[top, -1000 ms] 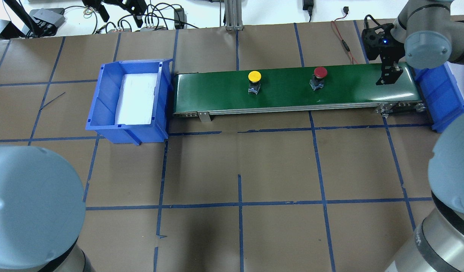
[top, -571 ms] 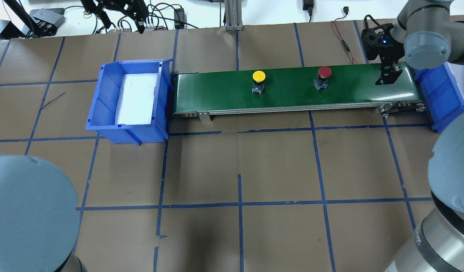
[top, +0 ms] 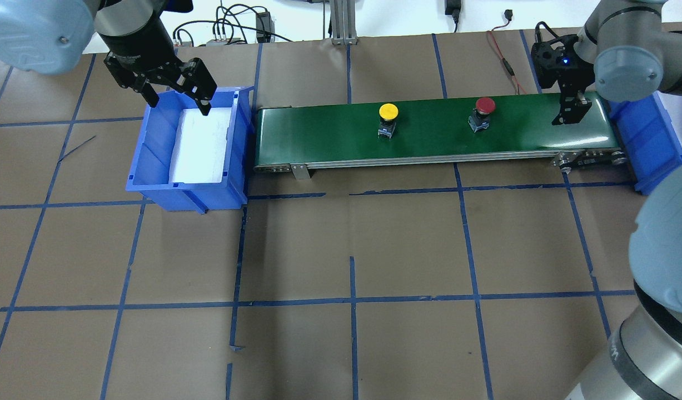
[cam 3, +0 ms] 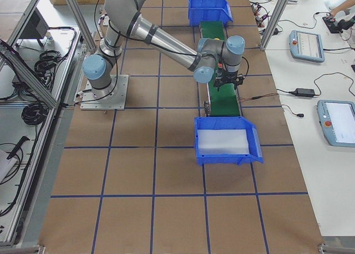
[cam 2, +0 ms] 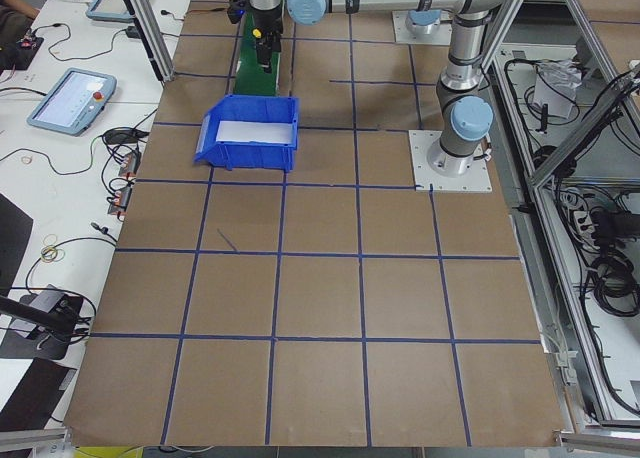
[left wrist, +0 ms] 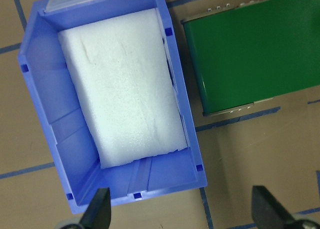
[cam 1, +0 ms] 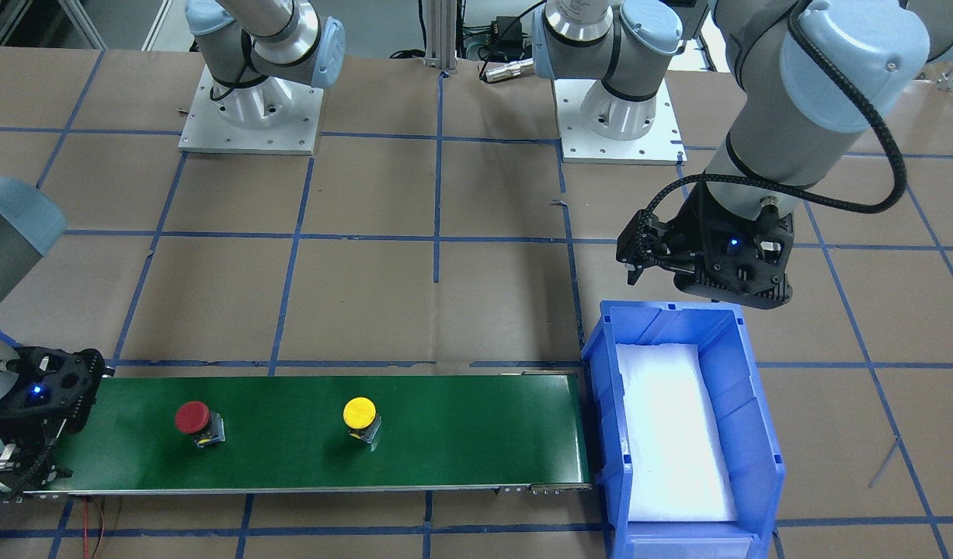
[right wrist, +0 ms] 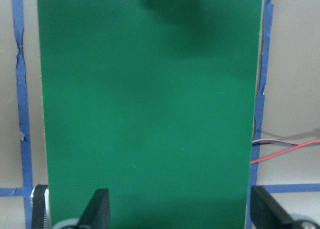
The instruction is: Transport two buttons from left to right
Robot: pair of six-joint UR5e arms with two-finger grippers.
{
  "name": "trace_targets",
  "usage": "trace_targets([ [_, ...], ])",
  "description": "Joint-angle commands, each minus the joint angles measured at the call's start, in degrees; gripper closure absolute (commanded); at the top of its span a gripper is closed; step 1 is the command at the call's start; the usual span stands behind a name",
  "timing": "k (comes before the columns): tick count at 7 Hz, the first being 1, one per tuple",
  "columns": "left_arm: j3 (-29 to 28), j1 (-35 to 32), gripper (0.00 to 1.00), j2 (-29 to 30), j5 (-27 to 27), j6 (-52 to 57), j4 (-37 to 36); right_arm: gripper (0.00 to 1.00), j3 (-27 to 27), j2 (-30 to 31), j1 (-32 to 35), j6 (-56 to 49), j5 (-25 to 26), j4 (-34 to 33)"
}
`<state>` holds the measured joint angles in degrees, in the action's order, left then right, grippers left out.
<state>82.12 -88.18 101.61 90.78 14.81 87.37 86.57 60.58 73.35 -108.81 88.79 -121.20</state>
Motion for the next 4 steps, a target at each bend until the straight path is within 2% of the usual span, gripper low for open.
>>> trace_targets([
  [1,-0.11,0.11,0.00,-0.27,-0.34,-0.04,-0.45,0.02,-0.09,-0.11,0.04,0.00,0.25,0.00],
  [4,0.76,-0.85,0.00,-1.23,-0.52,1.01,-5.11,0.02,0.00,-0.11,-0.05,0.00,0.42,-0.97],
])
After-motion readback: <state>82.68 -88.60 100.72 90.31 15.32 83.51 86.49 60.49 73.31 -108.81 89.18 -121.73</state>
